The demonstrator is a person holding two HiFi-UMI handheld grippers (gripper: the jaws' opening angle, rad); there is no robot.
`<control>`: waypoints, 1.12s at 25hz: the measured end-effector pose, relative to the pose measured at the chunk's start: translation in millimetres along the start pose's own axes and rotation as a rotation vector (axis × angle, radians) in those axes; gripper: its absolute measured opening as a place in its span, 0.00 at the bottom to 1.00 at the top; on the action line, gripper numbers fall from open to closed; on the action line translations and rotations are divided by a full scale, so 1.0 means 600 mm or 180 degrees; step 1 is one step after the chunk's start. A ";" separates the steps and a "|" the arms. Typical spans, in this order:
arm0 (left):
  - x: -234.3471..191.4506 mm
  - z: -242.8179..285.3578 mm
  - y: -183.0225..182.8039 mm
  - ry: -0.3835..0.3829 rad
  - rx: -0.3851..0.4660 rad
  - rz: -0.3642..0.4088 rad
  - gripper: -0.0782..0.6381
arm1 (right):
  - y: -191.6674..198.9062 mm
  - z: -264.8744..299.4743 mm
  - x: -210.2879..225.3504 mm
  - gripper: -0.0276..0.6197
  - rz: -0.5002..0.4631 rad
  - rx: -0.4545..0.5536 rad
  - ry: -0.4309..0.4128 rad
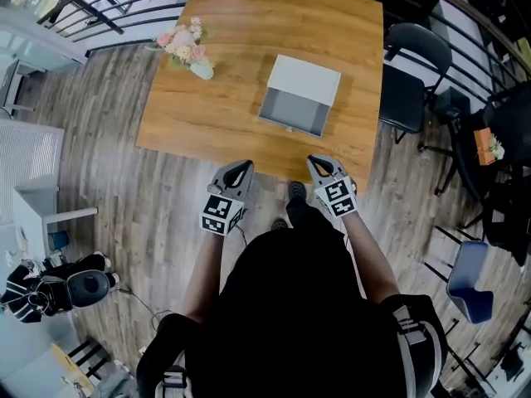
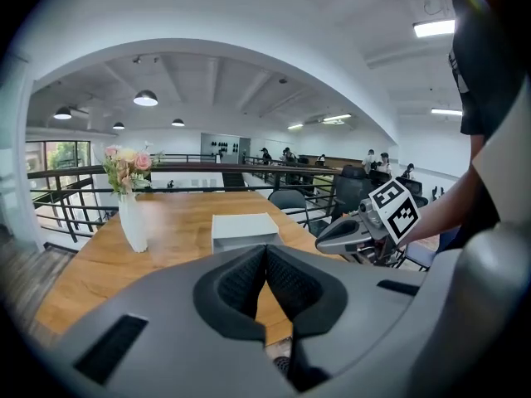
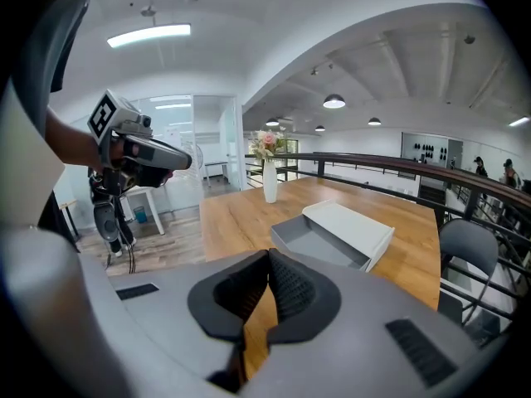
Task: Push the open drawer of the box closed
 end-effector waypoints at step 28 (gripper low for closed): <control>-0.050 0.045 -0.044 -0.0506 -0.0005 -0.0323 0.14 | -0.051 0.100 0.125 0.07 -0.0301 -0.0059 -0.0259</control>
Point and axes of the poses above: the fingertips, and each gripper's own axes: z forward along the fingers, x to its right, y out of its underside, the point moved 2 cm from there along -z, backward along the fingers, and after that the axes turned 11 degrees about -x, right-handed, at the moved point
